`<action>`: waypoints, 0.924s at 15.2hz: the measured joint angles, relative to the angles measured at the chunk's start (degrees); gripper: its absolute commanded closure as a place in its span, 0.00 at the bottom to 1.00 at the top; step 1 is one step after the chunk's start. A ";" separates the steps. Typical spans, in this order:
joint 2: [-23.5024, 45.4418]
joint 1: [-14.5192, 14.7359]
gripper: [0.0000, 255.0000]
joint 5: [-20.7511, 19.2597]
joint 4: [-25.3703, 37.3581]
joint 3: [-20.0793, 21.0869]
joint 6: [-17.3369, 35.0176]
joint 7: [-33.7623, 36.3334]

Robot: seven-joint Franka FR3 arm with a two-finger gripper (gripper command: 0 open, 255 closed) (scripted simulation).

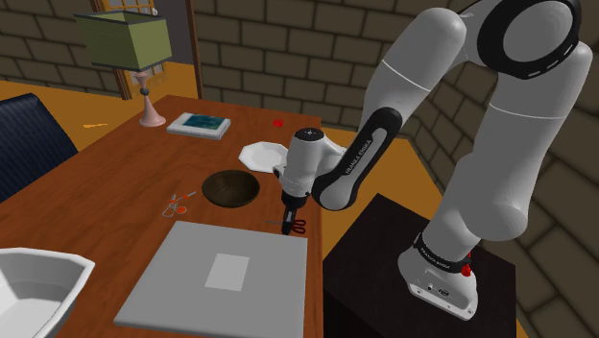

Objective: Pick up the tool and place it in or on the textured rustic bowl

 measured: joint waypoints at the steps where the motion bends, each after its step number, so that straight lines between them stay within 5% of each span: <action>1: -0.03 -0.01 1.00 0.04 0.00 0.05 -0.02 -0.05; 14: -7.30 -1.13 1.00 4.39 -0.48 1.55 -6.81 -3.18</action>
